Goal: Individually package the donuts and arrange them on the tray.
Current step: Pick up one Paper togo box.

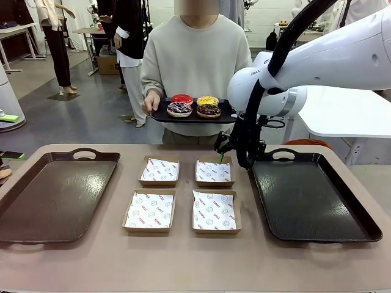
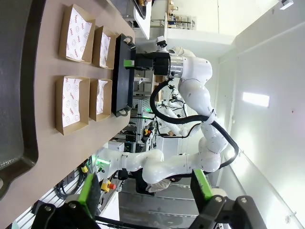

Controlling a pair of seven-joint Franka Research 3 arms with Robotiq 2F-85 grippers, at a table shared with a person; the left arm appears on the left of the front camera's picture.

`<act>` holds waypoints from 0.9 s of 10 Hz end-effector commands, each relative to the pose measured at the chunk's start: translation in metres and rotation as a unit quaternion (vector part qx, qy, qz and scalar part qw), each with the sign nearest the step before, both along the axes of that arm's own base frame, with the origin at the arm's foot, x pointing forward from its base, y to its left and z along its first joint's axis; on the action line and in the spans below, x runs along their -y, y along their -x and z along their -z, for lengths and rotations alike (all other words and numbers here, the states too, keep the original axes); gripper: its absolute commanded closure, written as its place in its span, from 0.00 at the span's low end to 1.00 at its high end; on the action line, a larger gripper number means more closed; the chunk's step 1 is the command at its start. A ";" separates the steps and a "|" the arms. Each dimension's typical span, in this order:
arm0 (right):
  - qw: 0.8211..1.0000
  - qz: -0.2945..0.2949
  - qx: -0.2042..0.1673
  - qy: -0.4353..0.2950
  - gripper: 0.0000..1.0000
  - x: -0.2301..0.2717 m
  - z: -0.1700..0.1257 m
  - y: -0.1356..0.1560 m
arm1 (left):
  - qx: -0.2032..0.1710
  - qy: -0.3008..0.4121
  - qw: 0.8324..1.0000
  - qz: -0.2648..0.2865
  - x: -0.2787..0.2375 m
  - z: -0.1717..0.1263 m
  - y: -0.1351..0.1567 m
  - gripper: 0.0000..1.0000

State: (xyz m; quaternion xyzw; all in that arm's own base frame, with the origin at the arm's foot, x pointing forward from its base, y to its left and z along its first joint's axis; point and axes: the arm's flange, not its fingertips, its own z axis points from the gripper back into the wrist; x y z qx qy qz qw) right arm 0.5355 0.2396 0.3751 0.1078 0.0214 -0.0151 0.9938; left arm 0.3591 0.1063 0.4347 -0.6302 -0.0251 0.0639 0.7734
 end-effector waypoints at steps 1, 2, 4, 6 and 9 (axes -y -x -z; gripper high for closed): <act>1.000 0.001 0.004 -0.002 0.00 -0.001 0.001 -0.003 | 0.002 0.006 1.000 -0.001 0.000 -0.002 0.001 0.00; 1.000 0.000 0.000 0.000 0.00 0.000 0.000 0.000 | 0.002 0.006 1.000 -0.001 0.000 -0.002 0.001 0.00; 0.998 -0.044 0.025 0.041 0.00 -0.012 0.002 -0.006 | 0.002 0.006 1.000 -0.001 0.000 -0.002 0.001 0.00; 0.996 -0.049 0.035 0.066 0.00 -0.022 0.004 -0.021 | 0.002 0.006 1.000 -0.001 0.000 -0.002 0.001 0.00; 0.995 -0.042 0.058 0.076 0.00 -0.022 0.022 -0.049 | 0.002 0.006 1.000 -0.001 0.000 -0.002 0.001 0.00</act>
